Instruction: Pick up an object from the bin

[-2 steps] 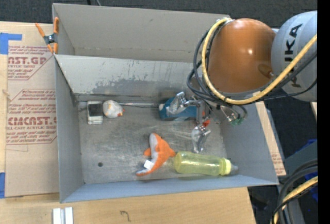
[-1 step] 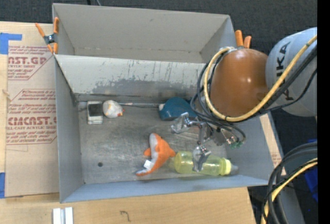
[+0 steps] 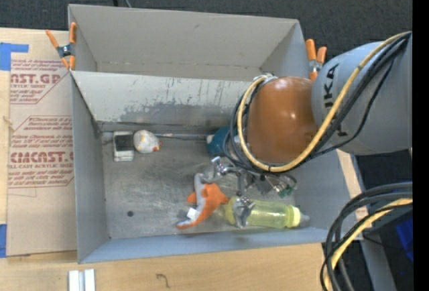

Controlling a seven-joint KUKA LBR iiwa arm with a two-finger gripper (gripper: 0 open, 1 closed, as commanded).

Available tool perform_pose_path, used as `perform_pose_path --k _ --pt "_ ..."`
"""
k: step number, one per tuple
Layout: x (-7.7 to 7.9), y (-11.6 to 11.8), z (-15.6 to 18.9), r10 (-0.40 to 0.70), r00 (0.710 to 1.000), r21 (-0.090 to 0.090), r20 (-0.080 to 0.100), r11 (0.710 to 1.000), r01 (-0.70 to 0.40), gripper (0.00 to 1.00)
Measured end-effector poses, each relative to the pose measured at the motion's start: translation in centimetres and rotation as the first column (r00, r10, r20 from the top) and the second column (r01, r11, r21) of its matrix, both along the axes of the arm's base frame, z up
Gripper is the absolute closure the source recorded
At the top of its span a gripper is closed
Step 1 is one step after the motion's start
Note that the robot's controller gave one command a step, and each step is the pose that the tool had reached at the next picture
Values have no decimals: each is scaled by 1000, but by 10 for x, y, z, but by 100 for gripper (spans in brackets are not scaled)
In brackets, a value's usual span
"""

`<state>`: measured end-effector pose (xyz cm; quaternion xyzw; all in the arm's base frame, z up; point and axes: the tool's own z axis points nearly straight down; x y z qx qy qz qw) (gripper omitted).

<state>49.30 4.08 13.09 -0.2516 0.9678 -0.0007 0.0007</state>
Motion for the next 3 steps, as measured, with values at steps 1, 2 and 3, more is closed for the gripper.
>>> perform_pose_path --k 1,2,3 --pt "9 -4 -56 -61 998 5 5 998 61 100" --pt "9 -4 -56 -61 998 5 5 998 61 100" --pt "11 -5 64 -40 999 2 0 999 40 100"
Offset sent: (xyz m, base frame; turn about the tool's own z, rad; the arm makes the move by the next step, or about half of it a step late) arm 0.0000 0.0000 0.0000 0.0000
